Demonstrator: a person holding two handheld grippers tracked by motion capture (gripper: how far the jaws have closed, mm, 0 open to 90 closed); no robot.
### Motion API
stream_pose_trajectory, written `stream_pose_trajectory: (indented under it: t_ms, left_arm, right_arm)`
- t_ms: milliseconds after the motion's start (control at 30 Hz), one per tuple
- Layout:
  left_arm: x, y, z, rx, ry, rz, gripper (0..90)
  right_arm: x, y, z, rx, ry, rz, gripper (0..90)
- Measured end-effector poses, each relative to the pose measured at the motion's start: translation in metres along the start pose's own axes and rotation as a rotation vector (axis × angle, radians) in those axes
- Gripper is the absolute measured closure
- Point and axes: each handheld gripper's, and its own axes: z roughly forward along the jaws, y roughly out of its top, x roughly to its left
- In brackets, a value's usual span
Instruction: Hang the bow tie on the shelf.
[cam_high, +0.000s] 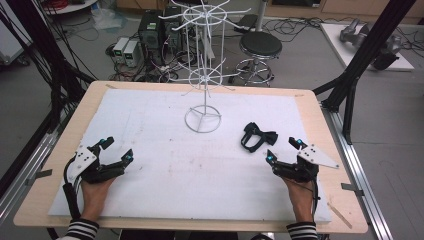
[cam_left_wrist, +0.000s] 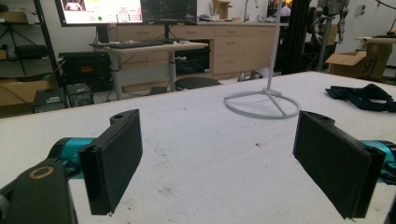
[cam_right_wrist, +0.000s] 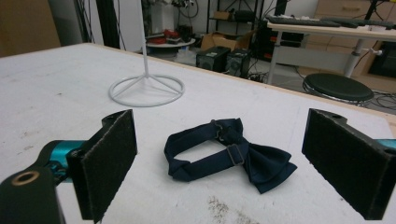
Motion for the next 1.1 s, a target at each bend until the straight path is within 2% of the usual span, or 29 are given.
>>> stream_pose_trajectory:
  t_ms: [267,333,900,1100]
  left_arm:
    - [0.0,0.0,0.0,0.0,0.0,0.001,16.2]
    - [0.0,0.0,0.0,0.0,0.0,0.001,16.2]
    - [0.0,0.0,0.0,0.0,0.0,0.0,16.2]
    - [0.0,0.0,0.0,-0.001,0.0,-0.002,16.2]
  right_arm:
    - [-0.005,0.018,0.011,0.051,0.014,-0.031,9.3]
    - [-0.008,0.024,0.016,0.085,0.017,-0.029,9.3]
    - [-0.025,0.045,0.041,0.2,0.037,-0.057,9.4]
    - [-0.028,0.051,0.056,0.267,0.062,-0.087,9.4]
